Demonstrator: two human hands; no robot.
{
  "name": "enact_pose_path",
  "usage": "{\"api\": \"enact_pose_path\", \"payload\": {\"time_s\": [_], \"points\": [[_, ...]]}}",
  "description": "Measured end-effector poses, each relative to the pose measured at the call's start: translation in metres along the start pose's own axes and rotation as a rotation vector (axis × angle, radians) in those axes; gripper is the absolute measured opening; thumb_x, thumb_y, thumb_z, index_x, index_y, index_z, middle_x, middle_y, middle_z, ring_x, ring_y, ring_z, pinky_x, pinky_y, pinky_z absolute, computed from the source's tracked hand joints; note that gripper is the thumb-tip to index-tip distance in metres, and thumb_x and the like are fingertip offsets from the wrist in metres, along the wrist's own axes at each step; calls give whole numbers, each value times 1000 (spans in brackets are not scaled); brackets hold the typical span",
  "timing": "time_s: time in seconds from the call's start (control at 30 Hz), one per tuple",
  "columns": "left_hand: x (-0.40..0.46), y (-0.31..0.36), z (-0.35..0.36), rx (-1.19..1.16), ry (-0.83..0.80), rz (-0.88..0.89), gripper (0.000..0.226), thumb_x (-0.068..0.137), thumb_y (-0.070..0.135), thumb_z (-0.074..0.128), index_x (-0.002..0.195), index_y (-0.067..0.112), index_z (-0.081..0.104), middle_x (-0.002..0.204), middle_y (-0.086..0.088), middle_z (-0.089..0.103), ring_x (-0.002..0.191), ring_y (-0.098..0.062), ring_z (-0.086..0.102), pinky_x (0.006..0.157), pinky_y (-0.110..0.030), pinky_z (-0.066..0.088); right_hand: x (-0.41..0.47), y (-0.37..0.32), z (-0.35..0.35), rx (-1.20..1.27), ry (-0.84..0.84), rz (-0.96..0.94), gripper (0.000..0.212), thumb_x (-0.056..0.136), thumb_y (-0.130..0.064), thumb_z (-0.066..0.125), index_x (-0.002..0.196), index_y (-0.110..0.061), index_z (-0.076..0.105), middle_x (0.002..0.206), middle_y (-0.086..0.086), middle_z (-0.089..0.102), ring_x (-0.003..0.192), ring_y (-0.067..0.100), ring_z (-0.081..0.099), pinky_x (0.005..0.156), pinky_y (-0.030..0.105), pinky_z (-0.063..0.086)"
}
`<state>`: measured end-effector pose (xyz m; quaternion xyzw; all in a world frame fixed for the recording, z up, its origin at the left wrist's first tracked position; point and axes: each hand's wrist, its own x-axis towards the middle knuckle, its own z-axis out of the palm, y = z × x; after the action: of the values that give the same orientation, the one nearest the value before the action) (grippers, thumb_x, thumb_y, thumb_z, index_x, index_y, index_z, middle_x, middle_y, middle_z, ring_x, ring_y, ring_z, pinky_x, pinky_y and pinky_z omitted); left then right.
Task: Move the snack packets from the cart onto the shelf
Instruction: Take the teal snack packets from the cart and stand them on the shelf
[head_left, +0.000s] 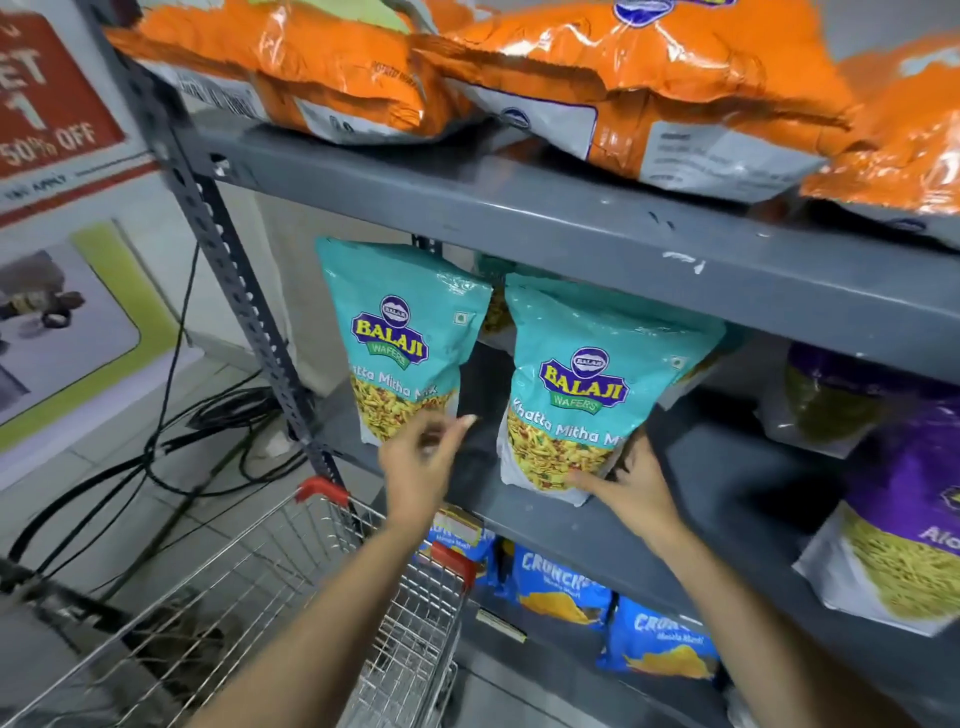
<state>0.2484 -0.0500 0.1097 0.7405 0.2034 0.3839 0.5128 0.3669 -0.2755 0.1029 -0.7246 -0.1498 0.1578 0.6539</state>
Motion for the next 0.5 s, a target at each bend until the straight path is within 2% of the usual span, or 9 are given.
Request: {"api": "enact_pose_path", "payload": {"time_s": [0.07, 0.13, 0.2, 0.27, 0.33, 0.4, 0.5], "points": [[-9, -17, -21, 49, 174, 24, 29, 73, 46, 77, 76, 26, 56, 72, 8, 59, 66, -5, 54, 62, -25, 44, -3, 10, 5, -49, -7, 13, 110, 29, -49, 98, 126, -39, 48, 123, -22, 67, 119, 2, 62, 93, 23, 54], [-9, -29, -36, 128, 269, 6, 51, 62, 45, 85, 97, 28, 51, 93, 8, 52, 85, -7, 51, 76, -23, 44, -4, 15, 11, -109, 23, 2, 115, 30, -50, 97, 131, -32, 45, 128, -12, 64, 121, 7, 60, 100, 32, 51], [1, -38, -42, 210, 214, -66, 94, 52, 45, 91, 128, 22, 40, 126, 4, 45, 119, -14, 45, 102, -25, 38, -4, 16, 16, -167, 55, -11, 112, 31, -53, 96, 128, -37, 44, 127, -16, 62, 119, -1, 58, 99, 27, 50], [14, -42, -40, 230, 72, -128, 130, 44, 45, 94, 147, 18, 21, 150, -5, 33, 140, -21, 31, 115, -35, 28, -4, 18, 17, -215, 90, -14, 106, 31, -56, 95, 123, -46, 43, 123, -22, 62, 115, -6, 59, 96, 23, 50], [23, -43, -34, 212, 0, -134, 138, 43, 42, 95, 151, 21, 12, 154, -7, 31, 142, -24, 32, 117, -44, 30, -7, 22, 16, -250, 120, -6, 108, 32, -57, 95, 126, -44, 42, 124, -20, 63, 116, 3, 61, 98, 29, 52], [26, -45, -28, 229, 20, -127, 135, 45, 38, 95, 151, 24, 13, 152, -7, 34, 140, -25, 35, 116, -47, 32, -10, 26, 12, -255, 134, 11, 111, 31, -59, 94, 127, -44, 41, 123, -21, 63, 118, 7, 61, 100, 37, 53], [29, -47, -21, 270, 53, -132, 133, 45, 38, 95, 150, 26, 14, 151, -7, 35, 140, -26, 35, 113, -42, 31, -16, 33, 3, -244, 150, 32, 100, 28, -61, 95, 112, -64, 39, 111, -34, 64, 114, 5, 63, 97, 42, 56]]}}
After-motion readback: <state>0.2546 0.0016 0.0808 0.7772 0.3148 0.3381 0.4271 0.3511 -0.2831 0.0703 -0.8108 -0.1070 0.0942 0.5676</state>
